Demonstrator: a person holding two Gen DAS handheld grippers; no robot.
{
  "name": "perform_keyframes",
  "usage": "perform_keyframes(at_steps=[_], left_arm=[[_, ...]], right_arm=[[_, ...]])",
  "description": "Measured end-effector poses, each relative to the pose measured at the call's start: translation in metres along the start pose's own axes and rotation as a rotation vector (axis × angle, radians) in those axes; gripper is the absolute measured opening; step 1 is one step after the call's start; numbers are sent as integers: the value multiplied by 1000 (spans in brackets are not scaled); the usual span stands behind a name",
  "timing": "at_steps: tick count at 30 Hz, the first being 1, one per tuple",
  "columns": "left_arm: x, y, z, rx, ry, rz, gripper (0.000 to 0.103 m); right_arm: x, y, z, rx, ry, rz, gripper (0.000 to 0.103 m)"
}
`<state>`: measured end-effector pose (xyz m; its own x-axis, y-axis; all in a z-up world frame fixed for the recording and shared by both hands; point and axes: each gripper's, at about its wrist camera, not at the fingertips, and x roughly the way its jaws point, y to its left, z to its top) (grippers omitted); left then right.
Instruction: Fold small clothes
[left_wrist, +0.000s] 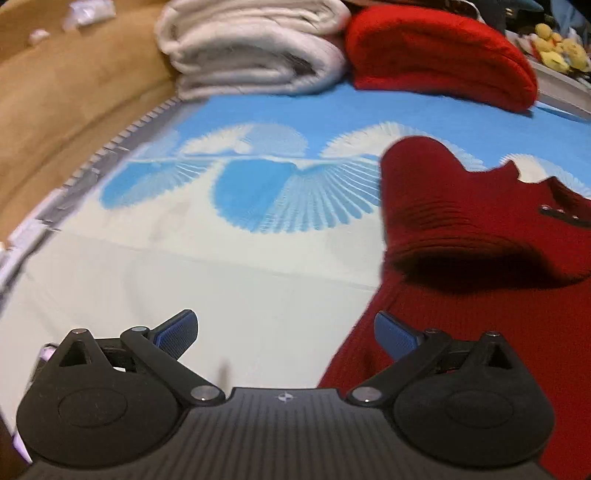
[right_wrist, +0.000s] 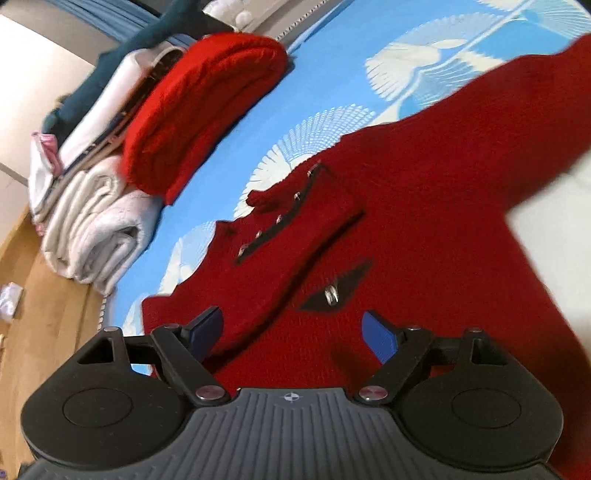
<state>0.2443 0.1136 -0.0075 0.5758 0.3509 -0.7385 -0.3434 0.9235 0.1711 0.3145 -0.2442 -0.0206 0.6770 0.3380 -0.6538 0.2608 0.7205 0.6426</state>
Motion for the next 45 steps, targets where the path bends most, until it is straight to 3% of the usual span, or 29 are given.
perform_keyframes(at_steps=[4,6,7,9,10,12,15,18,20,21,25,27,30,31,33,35,37,40,42,43,45], left_arm=[[4,16,-6,-63,68,-58,102],[5,22,-7,-104,107,-86,102],[8,26,-7,-127,124,-90,102],[12,32,-8,-162,147,-94,102],[13,35,-8,-175,157,-100,102],[13,39,-9,-199,173,-106,102],[13,41,-10,-221,179,-110,102],[8,39,-10,-203,160,-89,102],[6,39,-11,-194,150,-79,102],[6,38,-11,-192,151,-78,102],[6,35,-12,-190,159,-86,102],[6,34,-12,-180,154,-85,102],[6,31,-11,-172,150,-83,102],[6,31,-11,-172,151,-87,102],[7,31,-10,-172,155,-93,102],[6,31,-10,-176,152,-96,102],[4,31,-9,-178,144,-100,102],[1,28,-9,-165,133,-102,102],[0,25,-10,-152,128,-95,102],[-1,23,-10,-146,127,-95,102],[-4,22,-9,-139,123,-103,102]], right_arm=[[62,14,30,51,-3,-173,83],[77,24,36,72,-60,-244,83],[81,32,37,72,-88,-287,79],[85,52,37,39,-110,-327,24],[85,64,36,10,-112,-336,9],[70,93,37,-72,-152,-293,9],[19,136,40,-160,-244,-145,9],[-40,143,48,-185,-357,-56,9],[-54,120,52,-177,-392,-91,9],[-49,104,53,-165,-378,-148,9],[15,13,46,-44,-109,-337,9],[32,-13,32,-52,-78,-384,15],[24,-13,25,-117,-127,-361,25],[20,-11,26,-125,-122,-373,35],[15,-5,34,-131,-167,-435,45],[-2,3,29,-165,-268,-552,66],[-11,12,24,-252,-331,-518,66],[-1,19,16,-339,-221,-404,62],[19,13,11,-380,-137,-487,65],[29,8,9,-401,-94,-535,61],[24,2,8,-372,-122,-515,61]])
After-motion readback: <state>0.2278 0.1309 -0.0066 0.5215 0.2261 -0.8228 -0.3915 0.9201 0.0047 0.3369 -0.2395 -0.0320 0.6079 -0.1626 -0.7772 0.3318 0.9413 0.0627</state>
